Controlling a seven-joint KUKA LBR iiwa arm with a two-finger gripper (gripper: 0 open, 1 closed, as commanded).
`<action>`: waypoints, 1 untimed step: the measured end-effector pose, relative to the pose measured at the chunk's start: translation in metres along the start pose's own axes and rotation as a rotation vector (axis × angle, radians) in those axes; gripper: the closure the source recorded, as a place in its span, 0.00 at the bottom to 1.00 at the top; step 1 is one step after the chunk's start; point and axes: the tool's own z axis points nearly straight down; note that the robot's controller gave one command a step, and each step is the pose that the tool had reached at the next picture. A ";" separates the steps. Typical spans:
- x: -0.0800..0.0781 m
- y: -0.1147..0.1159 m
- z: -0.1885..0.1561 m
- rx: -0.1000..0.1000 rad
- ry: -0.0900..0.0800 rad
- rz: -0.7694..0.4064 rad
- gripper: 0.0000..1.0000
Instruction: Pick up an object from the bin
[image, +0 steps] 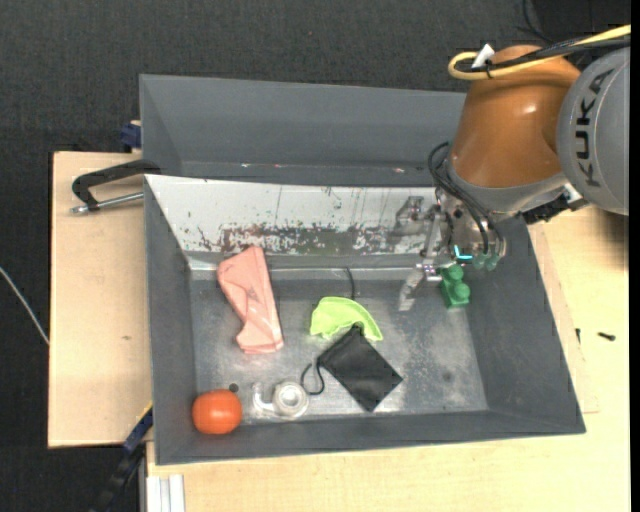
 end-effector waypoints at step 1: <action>-0.002 0.000 -0.005 0.000 -0.008 0.000 0.00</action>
Offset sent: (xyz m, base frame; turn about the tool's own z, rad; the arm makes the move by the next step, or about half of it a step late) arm -0.0805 0.0116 -0.1107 -0.1984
